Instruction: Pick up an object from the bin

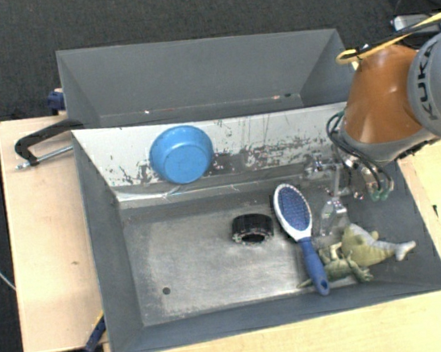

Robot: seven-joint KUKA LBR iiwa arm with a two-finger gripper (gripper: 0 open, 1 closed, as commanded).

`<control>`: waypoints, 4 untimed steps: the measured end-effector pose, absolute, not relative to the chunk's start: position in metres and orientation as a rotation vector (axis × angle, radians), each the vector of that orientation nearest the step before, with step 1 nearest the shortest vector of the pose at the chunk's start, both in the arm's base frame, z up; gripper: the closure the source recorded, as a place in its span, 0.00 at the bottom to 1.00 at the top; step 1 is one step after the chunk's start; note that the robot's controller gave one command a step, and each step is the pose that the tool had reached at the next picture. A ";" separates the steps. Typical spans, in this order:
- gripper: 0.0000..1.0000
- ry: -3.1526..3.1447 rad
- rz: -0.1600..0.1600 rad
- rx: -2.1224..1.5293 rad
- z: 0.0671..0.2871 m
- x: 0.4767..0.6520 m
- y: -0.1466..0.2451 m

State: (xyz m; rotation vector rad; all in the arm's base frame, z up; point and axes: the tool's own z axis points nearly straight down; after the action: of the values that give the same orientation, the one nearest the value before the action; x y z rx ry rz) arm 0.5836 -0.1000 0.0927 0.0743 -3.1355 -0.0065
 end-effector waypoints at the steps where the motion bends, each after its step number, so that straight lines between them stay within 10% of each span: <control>1: 0.00 -3.164 0.001 0.128 0.081 0.534 -0.033; 2: 0.00 -3.146 -0.005 -0.105 0.141 0.492 0.006; 3: 0.00 -3.129 0.001 0.244 0.080 0.505 -0.076; 4: 1.00 -3.132 -0.002 0.250 0.082 0.506 -0.073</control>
Offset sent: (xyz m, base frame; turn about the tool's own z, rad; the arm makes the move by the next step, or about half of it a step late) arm -0.0564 0.0636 -0.0177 -0.0308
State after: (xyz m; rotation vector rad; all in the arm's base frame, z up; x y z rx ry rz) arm 0.5062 -0.0731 0.0815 0.2496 -3.1318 -0.0018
